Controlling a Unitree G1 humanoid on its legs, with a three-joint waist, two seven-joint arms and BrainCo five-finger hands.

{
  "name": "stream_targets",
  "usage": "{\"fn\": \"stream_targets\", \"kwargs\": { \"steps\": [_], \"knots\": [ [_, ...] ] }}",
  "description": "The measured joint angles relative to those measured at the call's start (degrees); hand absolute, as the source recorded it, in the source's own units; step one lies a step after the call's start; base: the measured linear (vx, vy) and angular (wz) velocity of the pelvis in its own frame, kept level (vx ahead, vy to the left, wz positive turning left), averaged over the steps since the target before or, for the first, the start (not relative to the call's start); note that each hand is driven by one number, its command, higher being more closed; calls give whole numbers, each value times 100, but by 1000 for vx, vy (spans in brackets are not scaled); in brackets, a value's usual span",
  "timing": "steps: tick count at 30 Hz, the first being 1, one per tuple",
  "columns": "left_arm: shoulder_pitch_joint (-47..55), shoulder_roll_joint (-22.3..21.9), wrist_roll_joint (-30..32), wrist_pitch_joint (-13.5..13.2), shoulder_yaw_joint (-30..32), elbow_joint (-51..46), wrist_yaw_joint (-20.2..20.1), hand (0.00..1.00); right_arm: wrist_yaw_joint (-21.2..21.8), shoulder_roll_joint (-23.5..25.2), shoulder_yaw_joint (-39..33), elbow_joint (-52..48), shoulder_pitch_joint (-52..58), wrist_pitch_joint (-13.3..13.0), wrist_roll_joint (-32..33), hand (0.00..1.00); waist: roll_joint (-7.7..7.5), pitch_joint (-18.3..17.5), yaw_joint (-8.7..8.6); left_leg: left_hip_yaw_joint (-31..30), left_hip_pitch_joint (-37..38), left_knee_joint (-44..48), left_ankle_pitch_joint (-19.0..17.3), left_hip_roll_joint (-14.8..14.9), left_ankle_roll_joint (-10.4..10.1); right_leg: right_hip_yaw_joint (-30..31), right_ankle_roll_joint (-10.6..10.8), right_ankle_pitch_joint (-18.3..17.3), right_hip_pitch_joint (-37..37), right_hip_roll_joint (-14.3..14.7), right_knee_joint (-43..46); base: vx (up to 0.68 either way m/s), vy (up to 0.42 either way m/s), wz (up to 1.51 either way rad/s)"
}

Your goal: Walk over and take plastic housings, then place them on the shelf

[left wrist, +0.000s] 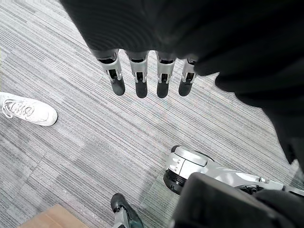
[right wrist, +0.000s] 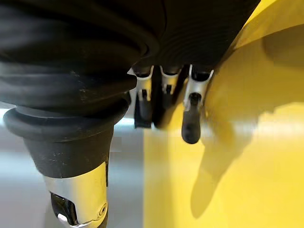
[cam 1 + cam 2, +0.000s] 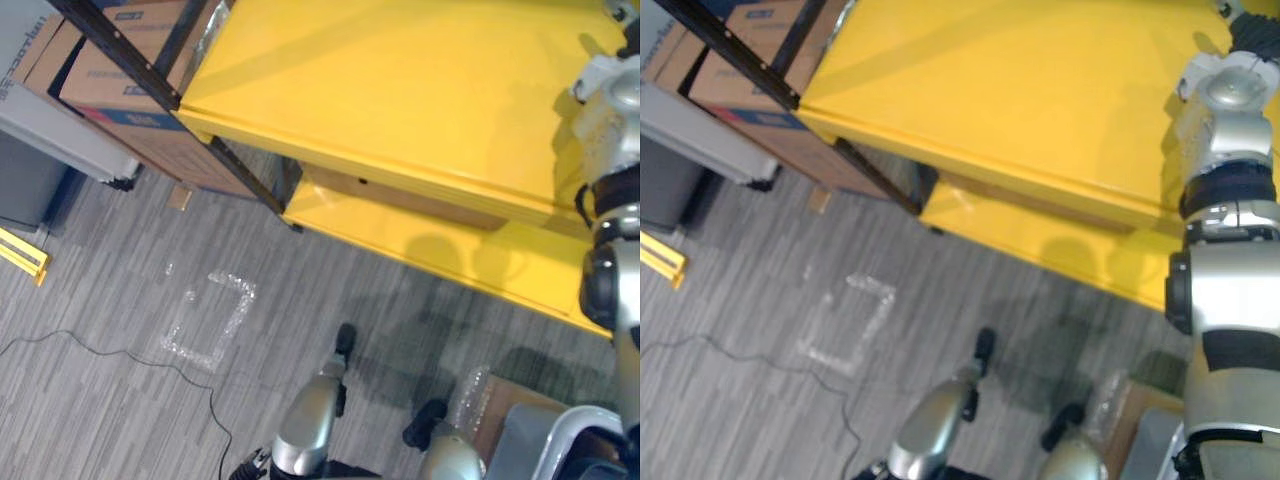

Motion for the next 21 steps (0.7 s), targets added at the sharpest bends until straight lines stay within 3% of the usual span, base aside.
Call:
{"fn": "stream_targets", "kwargs": {
  "steps": [5,9,11,13,15,17,21],
  "knots": [
    [1,3,-131,3,-64,-75,24,0,-85,-118,-5,63,-48,-74,206,0,0,0,-2,4,-25,-27,6,10,-8,-3,4,40,-9,47,-76,-1,-18,0],
    [-6,3,-153,-78,-90,-102,25,0,402,-174,3,132,-96,-270,319,0,0,0,-2,12,-25,-66,16,16,-21,-3,5,41,-25,54,-76,1,-20,0],
    [-6,3,-150,-146,-90,-105,20,0,1322,-205,51,129,-96,-451,111,0,0,0,-16,17,-24,-71,16,21,-21,-2,5,41,-23,61,-62,8,-43,-1],
    [-6,3,-145,-167,-83,-115,9,0,1899,-206,157,117,-93,-629,-84,0,-4,3,-43,23,-21,-71,16,23,-21,-2,5,41,-20,61,-64,1,-36,-1],
    [-5,3,-137,-172,-53,-139,8,0,2294,-213,298,60,-78,-832,-73,0,-23,16,-62,43,2,-71,16,28,-22,9,5,41,-4,62,-70,-4,-37,-5],
    [21,6,-101,-167,95,-279,15,0,2924,-241,287,-518,229,-1350,-64,0,-102,71,-82,97,98,-77,15,32,-21,85,4,42,56,66,-88,-10,-38,-14],
    [163,113,-90,-161,331,-574,37,0,3609,-411,180,-1599,636,-1725,-44,0,-259,175,-270,99,300,-86,14,31,-22,94,20,80,291,85,-214,-18,-36,-5]
  ]
}}
